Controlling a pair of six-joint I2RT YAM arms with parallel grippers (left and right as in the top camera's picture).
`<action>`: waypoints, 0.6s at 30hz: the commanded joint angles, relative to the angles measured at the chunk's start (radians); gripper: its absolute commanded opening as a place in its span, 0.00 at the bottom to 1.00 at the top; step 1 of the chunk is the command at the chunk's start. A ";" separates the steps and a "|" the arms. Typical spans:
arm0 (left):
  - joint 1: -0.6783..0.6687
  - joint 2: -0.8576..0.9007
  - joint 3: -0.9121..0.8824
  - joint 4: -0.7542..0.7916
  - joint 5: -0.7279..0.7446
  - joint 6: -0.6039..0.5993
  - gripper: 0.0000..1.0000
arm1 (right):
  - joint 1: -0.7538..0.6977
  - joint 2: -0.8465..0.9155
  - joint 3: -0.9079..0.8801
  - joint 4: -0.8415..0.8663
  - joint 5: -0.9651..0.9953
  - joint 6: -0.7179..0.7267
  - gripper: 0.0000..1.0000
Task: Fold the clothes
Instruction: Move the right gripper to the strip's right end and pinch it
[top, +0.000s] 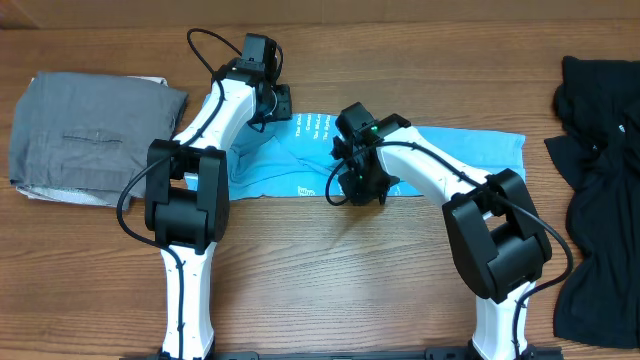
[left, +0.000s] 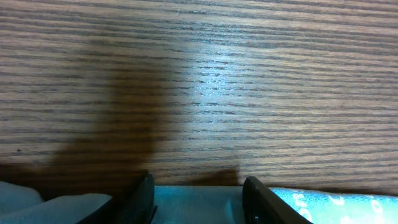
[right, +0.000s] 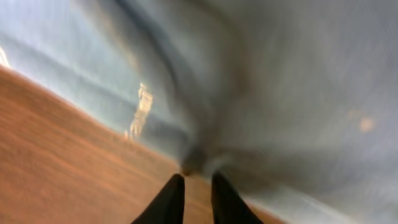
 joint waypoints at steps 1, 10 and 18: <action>0.008 0.007 -0.004 -0.017 -0.034 0.019 0.50 | -0.022 -0.023 0.087 -0.050 -0.018 0.005 0.24; 0.008 0.007 -0.004 -0.034 -0.034 0.019 0.50 | -0.222 -0.068 0.202 -0.097 0.075 0.236 0.06; 0.008 0.007 -0.004 -0.031 -0.056 0.019 0.51 | -0.459 -0.065 0.124 -0.003 0.075 0.274 0.04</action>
